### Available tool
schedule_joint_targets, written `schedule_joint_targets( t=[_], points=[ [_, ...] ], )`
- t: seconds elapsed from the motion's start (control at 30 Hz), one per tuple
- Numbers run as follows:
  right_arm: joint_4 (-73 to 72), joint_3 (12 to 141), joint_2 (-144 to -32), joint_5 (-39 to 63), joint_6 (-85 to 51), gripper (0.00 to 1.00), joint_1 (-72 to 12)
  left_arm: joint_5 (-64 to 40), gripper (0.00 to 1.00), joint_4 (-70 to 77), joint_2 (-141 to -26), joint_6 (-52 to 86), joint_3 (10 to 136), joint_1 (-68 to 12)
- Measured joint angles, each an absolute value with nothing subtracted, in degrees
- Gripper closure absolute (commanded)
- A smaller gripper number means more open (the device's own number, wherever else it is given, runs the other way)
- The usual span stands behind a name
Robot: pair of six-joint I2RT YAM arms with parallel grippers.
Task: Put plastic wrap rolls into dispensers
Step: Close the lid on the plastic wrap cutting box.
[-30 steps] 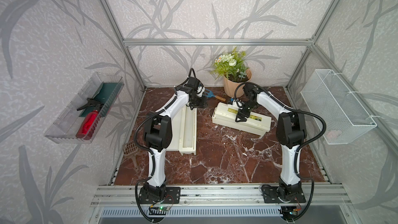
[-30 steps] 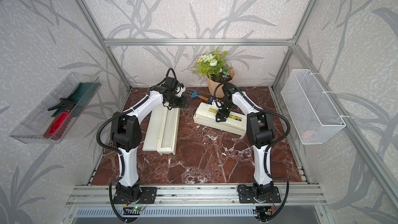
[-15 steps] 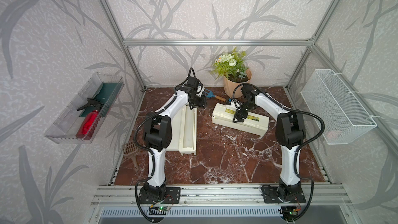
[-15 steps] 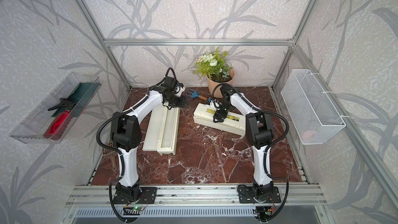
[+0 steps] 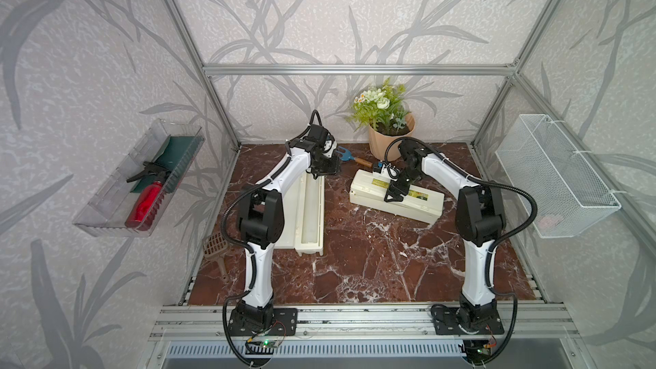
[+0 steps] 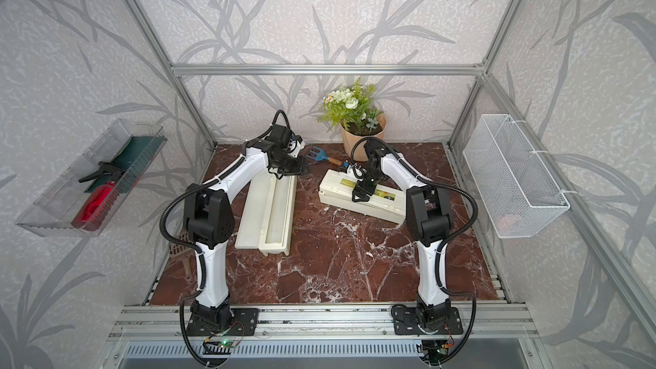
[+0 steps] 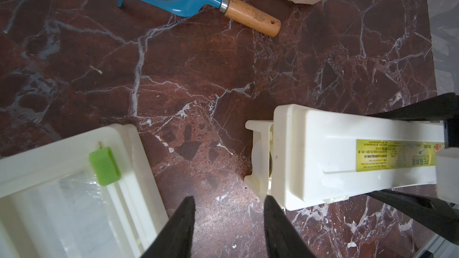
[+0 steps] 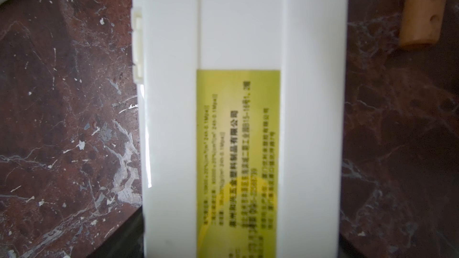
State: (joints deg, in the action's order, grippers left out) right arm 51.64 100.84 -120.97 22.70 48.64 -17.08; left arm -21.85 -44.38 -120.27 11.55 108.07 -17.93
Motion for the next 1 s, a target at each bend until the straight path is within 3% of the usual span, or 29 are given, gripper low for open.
schedule_joint_targets(
  t=[0.77,1.0],
  points=[
    [50.13,99.13,-120.92,24.73,51.92,0.26,-17.17,-21.93,0.47,-45.58,-123.04,11.57,110.30,-18.57],
    [50.19,98.72,-120.81,25.26,52.14,0.18,-17.19,-22.28,0.34,-46.02,-123.57,11.38,112.09,-19.44]
  ],
)
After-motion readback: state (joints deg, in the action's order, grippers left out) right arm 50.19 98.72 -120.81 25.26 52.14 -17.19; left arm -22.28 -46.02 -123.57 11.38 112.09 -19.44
